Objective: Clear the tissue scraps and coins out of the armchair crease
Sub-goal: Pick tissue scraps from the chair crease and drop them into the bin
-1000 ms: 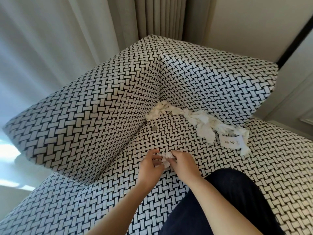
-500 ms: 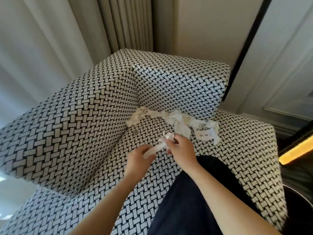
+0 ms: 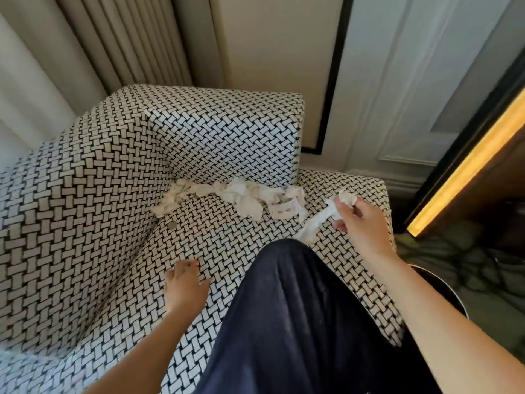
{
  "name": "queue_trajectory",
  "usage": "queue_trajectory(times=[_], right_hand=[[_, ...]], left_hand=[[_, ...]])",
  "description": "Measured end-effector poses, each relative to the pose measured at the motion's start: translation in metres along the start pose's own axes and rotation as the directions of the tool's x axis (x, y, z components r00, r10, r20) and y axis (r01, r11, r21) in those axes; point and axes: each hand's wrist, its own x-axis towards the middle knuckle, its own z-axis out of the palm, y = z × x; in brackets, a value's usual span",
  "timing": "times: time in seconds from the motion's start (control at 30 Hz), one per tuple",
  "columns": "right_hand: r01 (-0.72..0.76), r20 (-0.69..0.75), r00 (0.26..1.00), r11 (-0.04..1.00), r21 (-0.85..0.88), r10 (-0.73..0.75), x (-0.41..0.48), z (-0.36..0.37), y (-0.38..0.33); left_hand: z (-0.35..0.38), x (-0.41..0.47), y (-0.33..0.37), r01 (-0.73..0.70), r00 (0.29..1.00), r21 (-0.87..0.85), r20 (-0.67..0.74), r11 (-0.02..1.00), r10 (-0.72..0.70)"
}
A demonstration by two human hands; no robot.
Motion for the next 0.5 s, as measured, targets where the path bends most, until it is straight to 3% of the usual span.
queue_trajectory(times=[0.13,0.23,0.37,0.5], right_hand=[[0.027,0.058,0.998,0.999,0.046,-0.030,-0.002,0.018,-0.001],[0.067,0.092,0.993,0.997,0.027,-0.069,-0.004,0.029,-0.004],[0.058,0.097,0.993,0.996,0.062,-0.064,-0.006,0.035,-0.006],[0.041,0.071,0.996,0.996,0.084,-0.047,-0.008,0.032,-0.002]], left_hand=[[0.016,-0.009,-0.013,-0.136,0.982,0.014,-0.132,0.991,0.136],[0.024,-0.010,-0.026,-0.263,0.930,-0.014,-0.271,0.965,0.249],[0.016,-0.011,-0.030,-0.332,0.908,0.034,-0.260,0.943,0.329],[0.018,-0.006,-0.029,-0.321,0.926,-0.033,-0.220,0.946,0.307]])
